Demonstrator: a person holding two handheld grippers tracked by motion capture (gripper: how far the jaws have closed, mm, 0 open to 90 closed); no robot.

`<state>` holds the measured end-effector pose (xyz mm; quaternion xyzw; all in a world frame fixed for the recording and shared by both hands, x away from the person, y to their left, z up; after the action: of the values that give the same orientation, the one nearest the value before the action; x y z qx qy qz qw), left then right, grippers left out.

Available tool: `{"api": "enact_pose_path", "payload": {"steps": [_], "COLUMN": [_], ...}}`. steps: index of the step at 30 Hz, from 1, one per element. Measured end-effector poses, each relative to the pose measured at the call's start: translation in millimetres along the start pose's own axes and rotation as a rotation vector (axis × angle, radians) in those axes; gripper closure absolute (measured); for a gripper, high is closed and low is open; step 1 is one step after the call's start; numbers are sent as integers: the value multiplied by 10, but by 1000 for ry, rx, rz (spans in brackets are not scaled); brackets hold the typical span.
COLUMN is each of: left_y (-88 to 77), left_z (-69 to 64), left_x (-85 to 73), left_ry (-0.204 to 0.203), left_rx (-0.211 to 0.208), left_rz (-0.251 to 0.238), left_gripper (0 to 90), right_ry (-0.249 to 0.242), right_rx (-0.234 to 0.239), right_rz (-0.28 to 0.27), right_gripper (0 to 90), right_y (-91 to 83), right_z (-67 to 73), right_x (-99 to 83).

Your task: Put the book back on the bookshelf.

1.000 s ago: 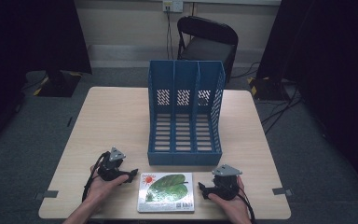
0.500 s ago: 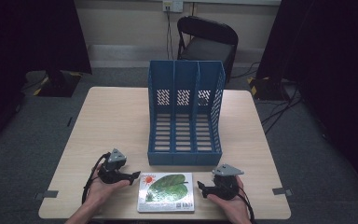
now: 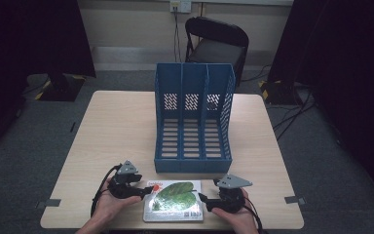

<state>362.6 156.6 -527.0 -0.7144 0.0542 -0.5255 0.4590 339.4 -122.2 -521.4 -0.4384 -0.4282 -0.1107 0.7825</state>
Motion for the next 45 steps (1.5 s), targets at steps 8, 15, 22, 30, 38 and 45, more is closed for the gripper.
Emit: {"api": "enact_pose_path", "payload": {"steps": [8,15,22,30,38,45], "left_y": [76,101,121,137,36,86], "left_z": [-76,-83,-61,-23,-40,-84], "left_x": [-1,8,29,45,-12,19], "left_ry": [-6,-7,-7,-18,-68,-32], "left_rx": [-44,-52,-54,-52,-83,-66], "left_rz": [17,9,7,4,32,35], "left_gripper": [369,385,390,396,374,404], "right_ry": [-42,-58,-64,-100,-103,-103], "right_rx": [59,130,136,152,159,156], "right_rz": [57,106,117,140,159,158], "right_gripper": [279,309,254,130,126,94], "right_y": [81,136,120,121,104,116], "right_z": [154,273,322,421,429,446], "right_x": [-82,-151,-177,-224,-261,-268]}}
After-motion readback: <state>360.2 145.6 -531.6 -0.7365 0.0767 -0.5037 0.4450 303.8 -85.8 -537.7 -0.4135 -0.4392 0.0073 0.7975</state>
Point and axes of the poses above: each handheld gripper's, and its own axes: y roughly forward along the jaws, x roughly out of its top, z roughly to its left, the point moved 6 cm from there along y, roughly forward along the jaws, and after that the axes turned 12 degrees about y, right-handed, at the moved point
